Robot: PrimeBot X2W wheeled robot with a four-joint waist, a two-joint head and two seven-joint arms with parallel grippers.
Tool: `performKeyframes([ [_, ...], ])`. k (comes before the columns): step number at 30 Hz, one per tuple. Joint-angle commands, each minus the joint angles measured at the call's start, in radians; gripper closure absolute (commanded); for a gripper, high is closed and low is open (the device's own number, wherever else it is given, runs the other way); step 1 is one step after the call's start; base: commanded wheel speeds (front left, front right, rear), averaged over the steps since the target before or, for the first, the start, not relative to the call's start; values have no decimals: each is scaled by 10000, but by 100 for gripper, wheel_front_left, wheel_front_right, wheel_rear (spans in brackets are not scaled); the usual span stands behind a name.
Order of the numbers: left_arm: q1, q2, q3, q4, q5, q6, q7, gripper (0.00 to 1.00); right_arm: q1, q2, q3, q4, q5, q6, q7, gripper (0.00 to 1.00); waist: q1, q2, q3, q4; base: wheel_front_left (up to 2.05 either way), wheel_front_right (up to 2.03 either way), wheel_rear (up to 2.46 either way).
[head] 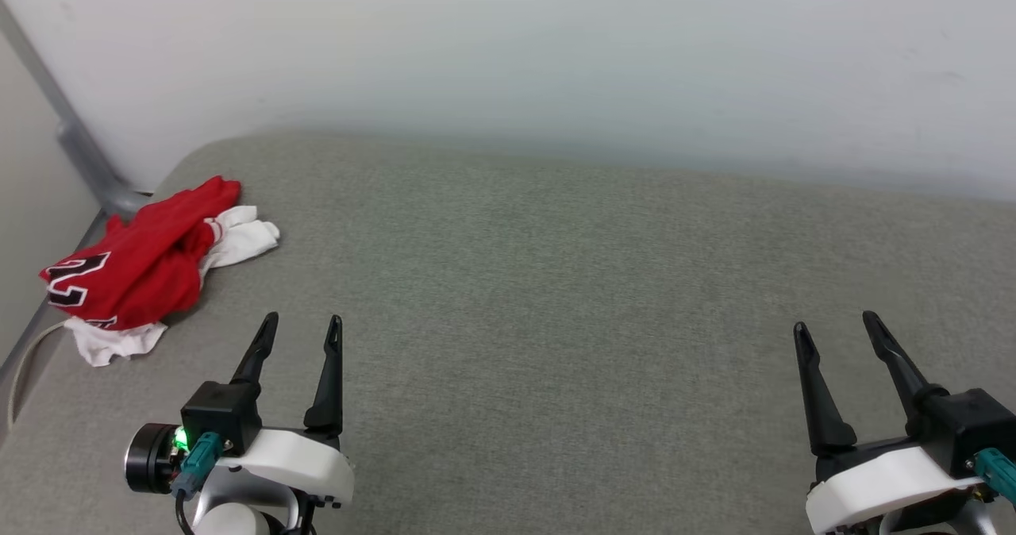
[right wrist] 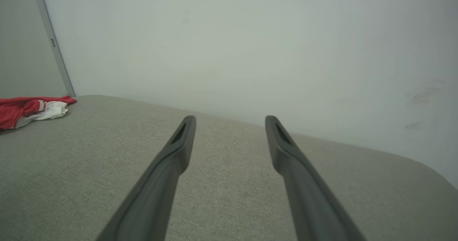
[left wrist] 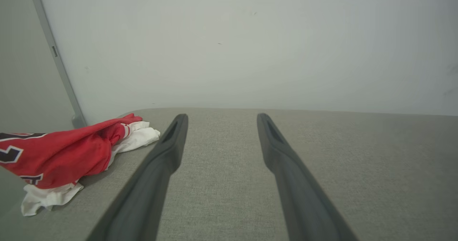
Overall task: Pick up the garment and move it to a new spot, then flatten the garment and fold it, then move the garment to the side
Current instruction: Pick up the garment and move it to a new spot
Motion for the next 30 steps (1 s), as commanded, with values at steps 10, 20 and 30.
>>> performKeyframes([
  [10,-20,-76,450,26,-57,-69,-27,0,-158,14,112,76,203,-5,-122,0,0,0,48,1751,0,0,0],
  [20,-11,-139,764,1,-30,-152,-27,0,-295,13,277,228,412,-5,-254,0,0,0,168,2898,0,0,0],
  [30,8,-238,914,6,-18,-251,-27,0,-404,11,320,329,483,-5,-273,0,0,0,224,3415,0,0,0],
])
